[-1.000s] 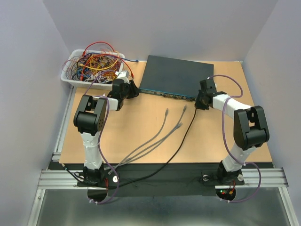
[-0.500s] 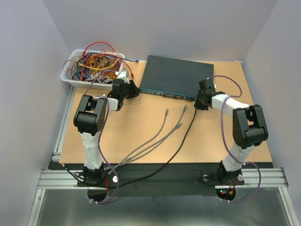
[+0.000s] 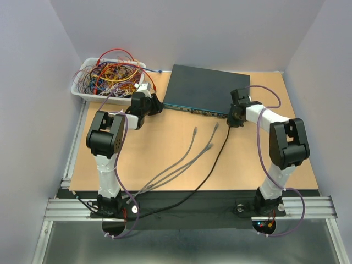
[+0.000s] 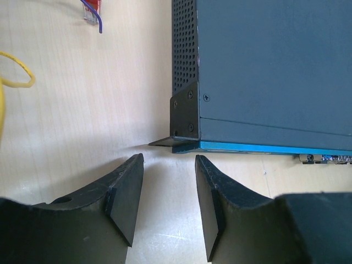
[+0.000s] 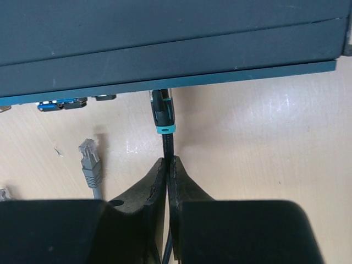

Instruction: Insert the plug into the switch port

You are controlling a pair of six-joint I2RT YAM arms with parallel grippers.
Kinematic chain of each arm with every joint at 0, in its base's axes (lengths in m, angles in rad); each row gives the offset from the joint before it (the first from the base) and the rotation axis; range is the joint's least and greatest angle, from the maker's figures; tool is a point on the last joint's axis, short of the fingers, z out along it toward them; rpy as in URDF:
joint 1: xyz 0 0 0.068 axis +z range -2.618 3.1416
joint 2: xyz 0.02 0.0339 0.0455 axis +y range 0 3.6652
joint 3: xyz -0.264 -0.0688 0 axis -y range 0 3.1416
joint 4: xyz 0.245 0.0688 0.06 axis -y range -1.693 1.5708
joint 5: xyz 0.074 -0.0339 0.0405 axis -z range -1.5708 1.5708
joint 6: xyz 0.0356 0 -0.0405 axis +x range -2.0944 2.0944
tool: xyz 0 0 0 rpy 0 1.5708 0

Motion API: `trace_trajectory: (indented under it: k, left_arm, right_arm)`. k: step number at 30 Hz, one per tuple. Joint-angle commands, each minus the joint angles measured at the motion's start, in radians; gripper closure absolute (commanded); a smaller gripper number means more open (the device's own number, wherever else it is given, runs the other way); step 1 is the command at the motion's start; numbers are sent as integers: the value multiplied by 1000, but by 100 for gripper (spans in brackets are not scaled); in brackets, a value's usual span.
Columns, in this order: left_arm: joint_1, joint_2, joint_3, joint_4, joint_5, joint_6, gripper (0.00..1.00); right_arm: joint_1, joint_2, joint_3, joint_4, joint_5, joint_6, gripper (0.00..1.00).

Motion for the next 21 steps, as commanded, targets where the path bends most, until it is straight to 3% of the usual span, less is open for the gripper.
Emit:
trace_trajectory:
  k: [1,15,17,21]
  left_arm:
    - [-6,-8,30,22,-4,19,47]
    - [-6,-8,34,14,-4,20,47]
    - [-6,-8,34,13,-5,20,47]
    - [-6,-5,37,9,-4,22,47]
  right_arm:
    - [-69,9,113,169,94,-8,100]
    - [-100,27,260,165,54,-27,100]
    - [-100,12,260,163,46,-28,94]
    - [-100,-37,188,163,48,-27,68]
